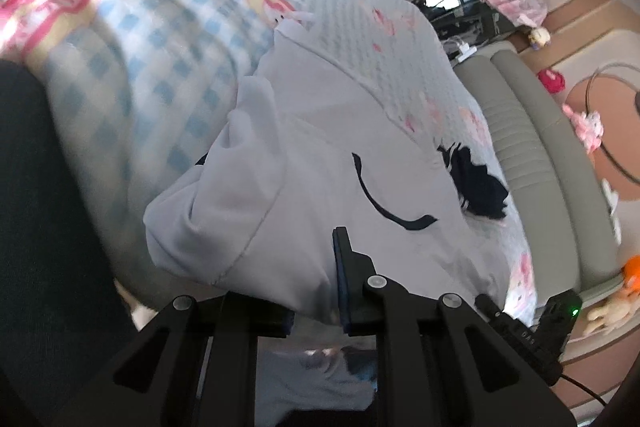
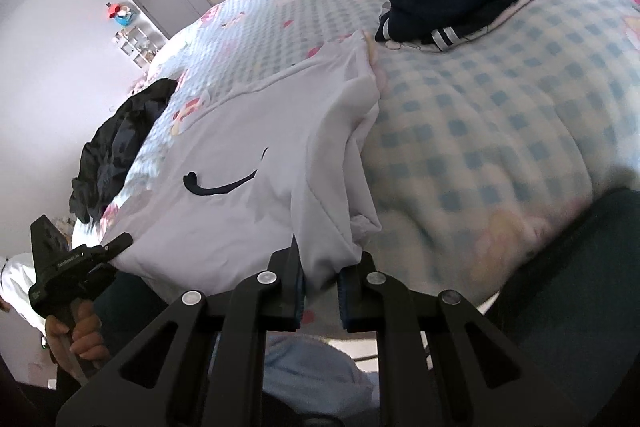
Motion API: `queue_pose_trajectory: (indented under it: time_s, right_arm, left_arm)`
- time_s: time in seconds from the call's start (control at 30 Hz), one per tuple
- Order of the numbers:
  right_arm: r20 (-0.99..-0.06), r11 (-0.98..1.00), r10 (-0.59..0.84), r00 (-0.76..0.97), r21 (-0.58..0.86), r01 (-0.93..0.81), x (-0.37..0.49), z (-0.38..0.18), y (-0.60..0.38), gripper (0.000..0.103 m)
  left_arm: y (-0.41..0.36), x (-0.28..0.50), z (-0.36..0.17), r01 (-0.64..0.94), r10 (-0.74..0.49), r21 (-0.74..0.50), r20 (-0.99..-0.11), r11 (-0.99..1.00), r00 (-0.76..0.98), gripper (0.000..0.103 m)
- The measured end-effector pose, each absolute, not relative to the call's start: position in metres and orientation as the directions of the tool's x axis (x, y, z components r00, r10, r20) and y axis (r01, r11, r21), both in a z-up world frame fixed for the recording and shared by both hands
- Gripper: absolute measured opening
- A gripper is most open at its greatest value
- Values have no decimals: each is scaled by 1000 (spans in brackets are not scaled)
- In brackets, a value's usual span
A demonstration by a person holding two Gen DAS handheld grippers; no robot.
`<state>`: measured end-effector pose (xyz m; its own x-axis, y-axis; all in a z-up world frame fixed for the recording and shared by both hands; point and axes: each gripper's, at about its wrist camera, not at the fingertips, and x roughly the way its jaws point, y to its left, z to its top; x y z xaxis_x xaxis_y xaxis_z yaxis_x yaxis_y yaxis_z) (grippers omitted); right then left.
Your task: Fold clothes
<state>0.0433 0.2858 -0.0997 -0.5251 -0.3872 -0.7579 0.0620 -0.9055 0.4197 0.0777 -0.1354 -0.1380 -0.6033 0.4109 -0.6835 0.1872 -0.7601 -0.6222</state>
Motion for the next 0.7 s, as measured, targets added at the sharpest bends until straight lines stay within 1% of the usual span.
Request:
queue_pose_trajectory:
  time_s: [0.1,0.2,0.3,0.5,0.57,0.67,0.7]
  right_arm:
    - [-770,-902,-392,-503,431,43,42,-113,289,11]
    - [-771,-891,-403,-493,453,21,37,-122,293,11]
    - [-768,-898,-395,-505,439,34,32,-119,291,11]
    - [-740,-891,-412,-532,448,67,17,-99,286,11]
    - [-727,-886,-427,-538,457,85,7,-91,285,11]
    - [-705,-877,-443,-554,469,105,-23,-78,281,11]
    - [-692,-877,-441,-571,468,109,-37,-72,279,11]
  left_arm:
    - [-138,72,-146,200,427,-629,-695,-752,-578,16]
    - [-137,68,-142,180,430,-622,-694,-762,-578,16]
    - [-135,65,-133,158,427,-614,-689,-773,-585,16]
    - [-143,54,-117,142,462,-650,-661,-747,-591,16]
    - [-143,40,-108,124,473,-649,-659,-751,-585,16]
    - [-140,-11,-86,79,497,-639,-664,-765,-559,17]
    - [-140,-34,-79,73,506,-638,-670,-766,-544,23]
